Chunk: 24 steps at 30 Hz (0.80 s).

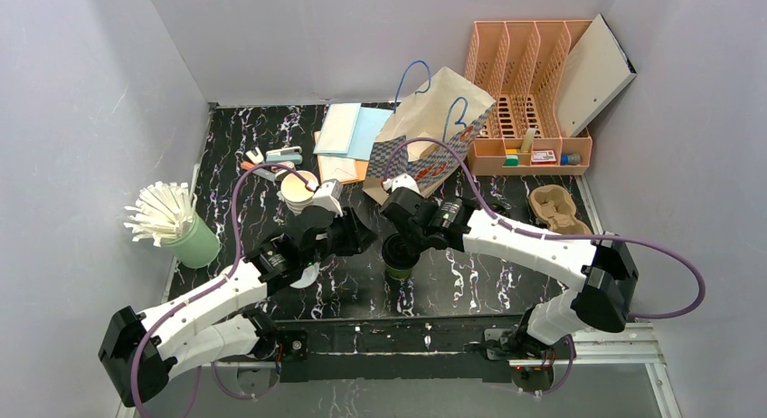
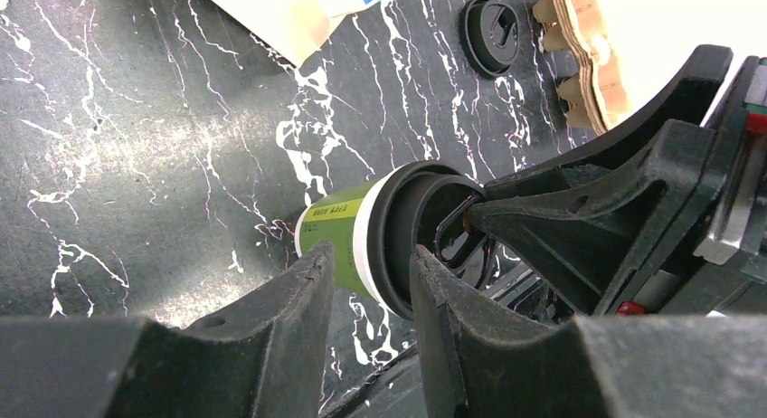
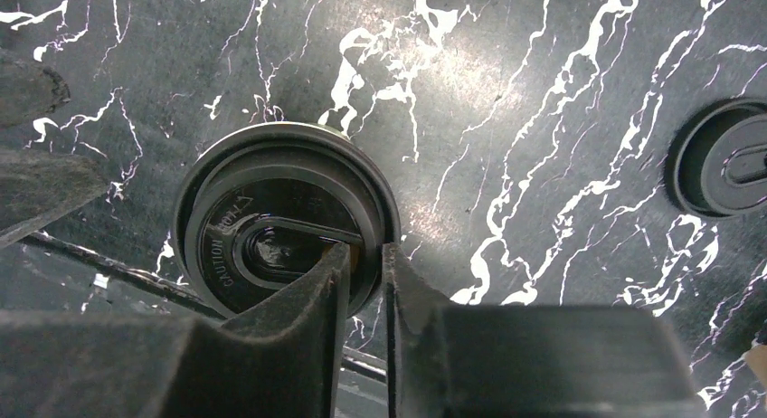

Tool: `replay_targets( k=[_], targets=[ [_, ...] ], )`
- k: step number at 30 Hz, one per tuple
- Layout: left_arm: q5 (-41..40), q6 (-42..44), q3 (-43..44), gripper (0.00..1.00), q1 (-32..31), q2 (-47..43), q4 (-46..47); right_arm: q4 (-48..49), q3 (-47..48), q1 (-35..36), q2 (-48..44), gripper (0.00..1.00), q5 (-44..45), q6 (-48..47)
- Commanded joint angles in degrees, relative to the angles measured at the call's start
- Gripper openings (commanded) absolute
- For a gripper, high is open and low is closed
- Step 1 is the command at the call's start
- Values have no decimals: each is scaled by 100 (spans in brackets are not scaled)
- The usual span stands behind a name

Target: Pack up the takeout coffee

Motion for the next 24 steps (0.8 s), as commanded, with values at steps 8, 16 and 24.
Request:
replay_targets(
  k=[8,16,24],
  targets=[
    [53,80,-7,34,78,-41,-35,-83,370,63,-254,44,219,6],
    [73,92,-29,34,97,-19,-44,232,280,59,-668,97,-237,-166],
    [52,69,-97,33,108,-83,-50,275,366,58,-379,98,-640,-179]
  ],
)
